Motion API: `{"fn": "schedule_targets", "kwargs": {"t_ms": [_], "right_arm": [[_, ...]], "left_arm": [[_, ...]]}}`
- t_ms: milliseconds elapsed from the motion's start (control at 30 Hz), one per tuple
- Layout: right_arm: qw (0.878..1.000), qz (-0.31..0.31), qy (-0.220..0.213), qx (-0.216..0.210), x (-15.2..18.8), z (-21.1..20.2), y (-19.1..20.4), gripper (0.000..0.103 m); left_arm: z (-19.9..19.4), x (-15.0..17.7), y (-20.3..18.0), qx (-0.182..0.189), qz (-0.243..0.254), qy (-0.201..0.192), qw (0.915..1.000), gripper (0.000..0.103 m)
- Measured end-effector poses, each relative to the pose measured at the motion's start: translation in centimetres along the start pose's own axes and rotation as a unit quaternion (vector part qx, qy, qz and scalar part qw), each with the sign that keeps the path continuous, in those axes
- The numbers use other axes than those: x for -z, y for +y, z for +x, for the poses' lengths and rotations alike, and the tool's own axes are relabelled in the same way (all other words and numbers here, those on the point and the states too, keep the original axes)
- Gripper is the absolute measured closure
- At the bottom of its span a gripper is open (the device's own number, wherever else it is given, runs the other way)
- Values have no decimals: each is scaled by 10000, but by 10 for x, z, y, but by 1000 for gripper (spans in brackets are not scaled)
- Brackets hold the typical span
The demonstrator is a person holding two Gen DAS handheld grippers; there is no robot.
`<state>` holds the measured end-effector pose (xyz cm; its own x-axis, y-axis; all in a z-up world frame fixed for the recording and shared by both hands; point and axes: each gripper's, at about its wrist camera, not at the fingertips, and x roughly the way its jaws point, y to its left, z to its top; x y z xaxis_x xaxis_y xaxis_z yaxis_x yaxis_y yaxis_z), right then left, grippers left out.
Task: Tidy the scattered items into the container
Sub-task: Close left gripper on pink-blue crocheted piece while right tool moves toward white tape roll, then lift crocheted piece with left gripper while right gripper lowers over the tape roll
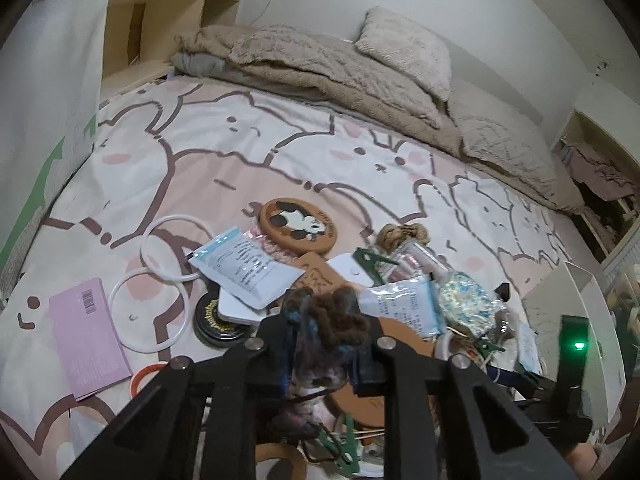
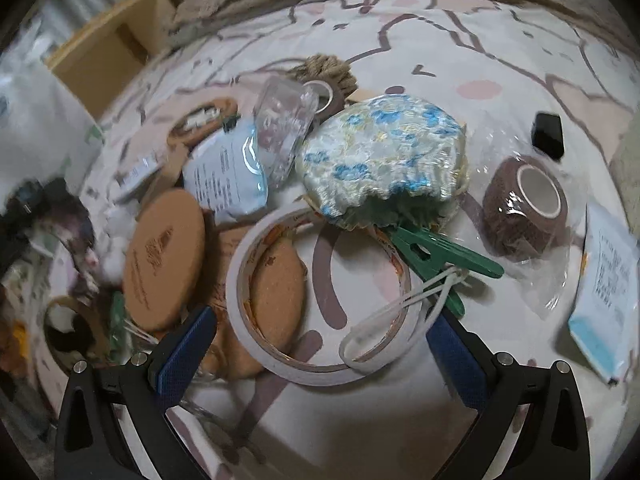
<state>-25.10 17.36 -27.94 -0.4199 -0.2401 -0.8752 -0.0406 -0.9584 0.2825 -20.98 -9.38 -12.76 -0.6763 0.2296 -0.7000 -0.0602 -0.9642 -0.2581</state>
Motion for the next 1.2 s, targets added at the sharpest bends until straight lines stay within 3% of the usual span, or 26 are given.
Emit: {"fn": "schedule_targets", "kwargs": {"t_ms": [33, 67, 100, 400, 667, 1000, 1133, 1200], "right_arm": [[9999, -96, 11, 73, 1, 0, 2, 1], [9997, -197, 12, 171, 1, 0, 4, 11], [9993, -278, 6, 241, 1, -1, 5, 14], [9964, -756, 44, 371, 10, -18, 3, 15], [9949, -898, 249, 385, 38, -47, -11, 16], [9878, -1233, 846, 438, 98, -64, -18, 18], [9862, -1300, 942, 413, 116, -78, -22, 23], [9856, -1309, 991, 397, 124, -83, -25, 29]], "left_arm": [[-2, 1, -3, 60, 24, -27, 10000, 82], [-3, 1, -5, 124, 46, -50, 9999, 82], [-5, 2, -8, 200, 78, -67, 9997, 82], [-10, 15, -46, 845, 332, -64, 9959, 82], [-16, 28, -78, 1432, 498, 131, 9884, 82], [-45, 52, -122, 2265, 877, 303, 9696, 82], [-52, 61, -137, 2606, 936, 450, 9599, 82], [-56, 65, -146, 2748, 947, 516, 9554, 82]]}}
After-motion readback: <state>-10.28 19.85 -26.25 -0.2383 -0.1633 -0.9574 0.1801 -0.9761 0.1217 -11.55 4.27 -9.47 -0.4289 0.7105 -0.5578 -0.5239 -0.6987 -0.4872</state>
